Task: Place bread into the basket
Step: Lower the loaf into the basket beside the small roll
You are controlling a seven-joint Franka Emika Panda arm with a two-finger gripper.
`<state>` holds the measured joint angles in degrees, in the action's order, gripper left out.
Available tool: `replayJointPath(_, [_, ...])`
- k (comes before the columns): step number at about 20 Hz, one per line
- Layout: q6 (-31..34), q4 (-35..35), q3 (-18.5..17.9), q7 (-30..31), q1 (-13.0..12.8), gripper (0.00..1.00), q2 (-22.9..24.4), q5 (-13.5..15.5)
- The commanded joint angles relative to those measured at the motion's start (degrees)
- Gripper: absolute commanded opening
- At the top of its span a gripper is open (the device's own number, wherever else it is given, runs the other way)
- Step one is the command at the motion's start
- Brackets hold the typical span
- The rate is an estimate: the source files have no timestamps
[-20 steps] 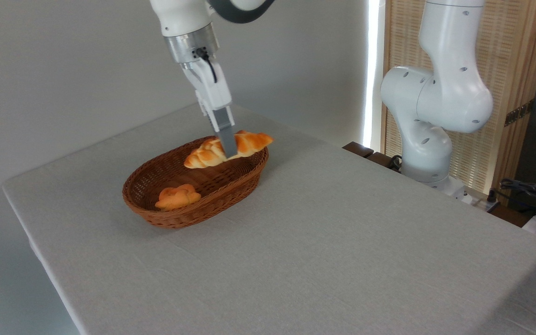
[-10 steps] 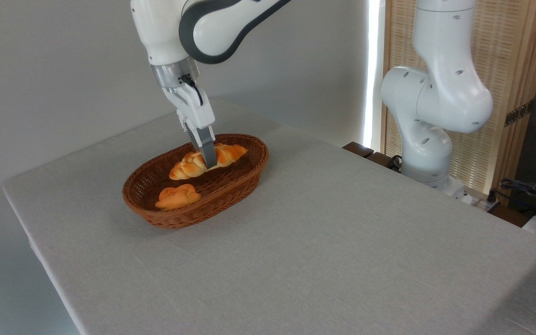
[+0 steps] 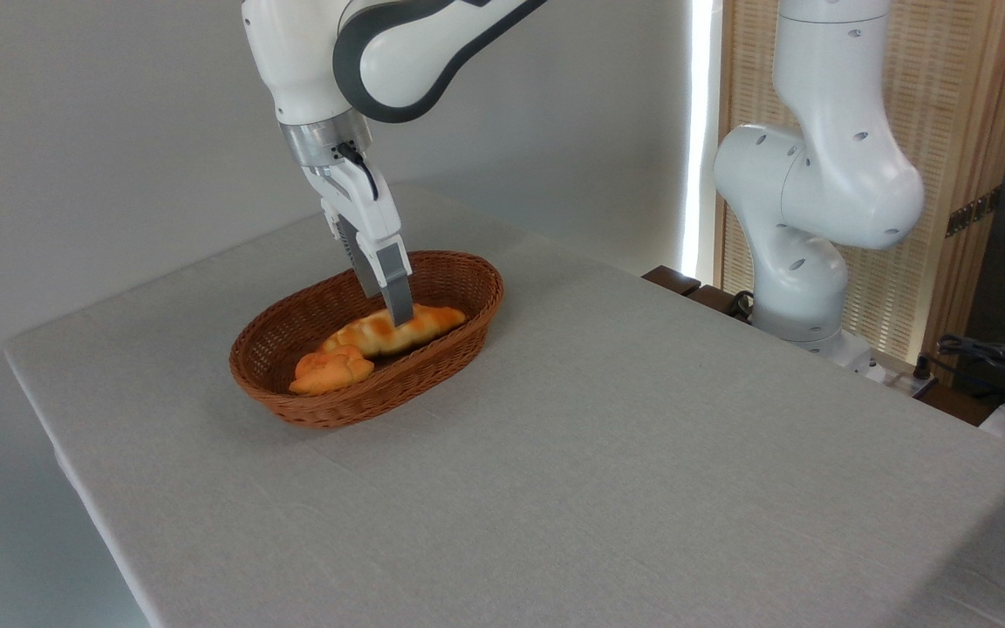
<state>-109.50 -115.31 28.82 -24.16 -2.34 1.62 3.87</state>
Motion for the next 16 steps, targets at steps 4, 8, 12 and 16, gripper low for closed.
replayJointPath(4, [0.5,0.7,-0.5,-1.0,0.0,1.0,0.2,0.6])
replayJointPath(8, [0.7,1.7,-1.0,-1.0,0.1,1.0,-0.8,0.8])
replayJointPath(12, [2.4,4.3,-1.5,-0.9,0.8,1.0,-1.8,1.1])
replayJointPath(16, [3.8,5.1,-2.2,-1.0,0.8,1.0,-2.2,1.1])
